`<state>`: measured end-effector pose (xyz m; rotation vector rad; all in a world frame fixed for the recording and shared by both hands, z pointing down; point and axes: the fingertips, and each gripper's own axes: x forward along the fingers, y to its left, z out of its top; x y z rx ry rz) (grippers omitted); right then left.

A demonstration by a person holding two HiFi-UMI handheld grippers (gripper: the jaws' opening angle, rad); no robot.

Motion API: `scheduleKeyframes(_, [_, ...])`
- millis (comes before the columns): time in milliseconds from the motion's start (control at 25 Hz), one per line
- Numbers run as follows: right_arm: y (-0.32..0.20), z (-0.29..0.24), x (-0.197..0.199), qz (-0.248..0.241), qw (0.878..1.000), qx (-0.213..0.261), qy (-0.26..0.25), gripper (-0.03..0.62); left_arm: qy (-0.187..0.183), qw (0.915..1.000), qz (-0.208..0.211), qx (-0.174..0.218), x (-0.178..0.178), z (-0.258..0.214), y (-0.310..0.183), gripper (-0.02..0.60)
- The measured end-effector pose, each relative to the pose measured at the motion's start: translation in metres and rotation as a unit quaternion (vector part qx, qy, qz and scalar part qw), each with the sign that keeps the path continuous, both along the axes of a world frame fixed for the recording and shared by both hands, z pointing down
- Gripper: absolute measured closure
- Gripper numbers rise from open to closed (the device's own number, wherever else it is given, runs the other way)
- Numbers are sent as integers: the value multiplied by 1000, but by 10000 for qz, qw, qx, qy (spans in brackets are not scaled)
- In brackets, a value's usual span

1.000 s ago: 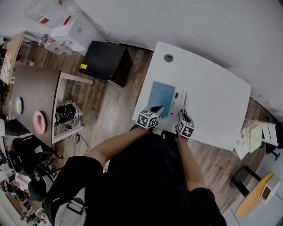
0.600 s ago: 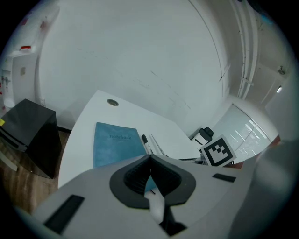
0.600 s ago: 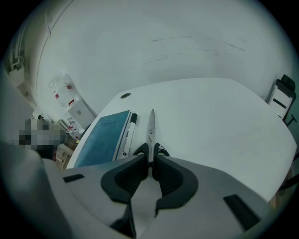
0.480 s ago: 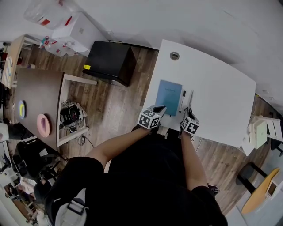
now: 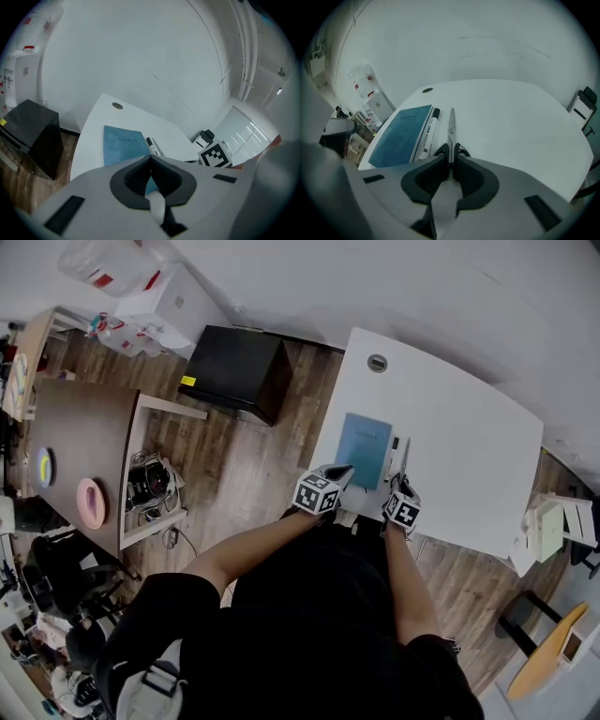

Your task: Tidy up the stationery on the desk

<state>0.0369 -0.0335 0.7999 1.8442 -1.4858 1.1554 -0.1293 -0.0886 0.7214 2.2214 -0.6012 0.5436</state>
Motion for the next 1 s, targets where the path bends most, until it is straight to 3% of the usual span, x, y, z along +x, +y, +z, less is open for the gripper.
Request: scheduleKeyframes(1000, [1,-22,3,328,9975,344,-528,505,138,9996,-231,-67,0,-8,-8,568])
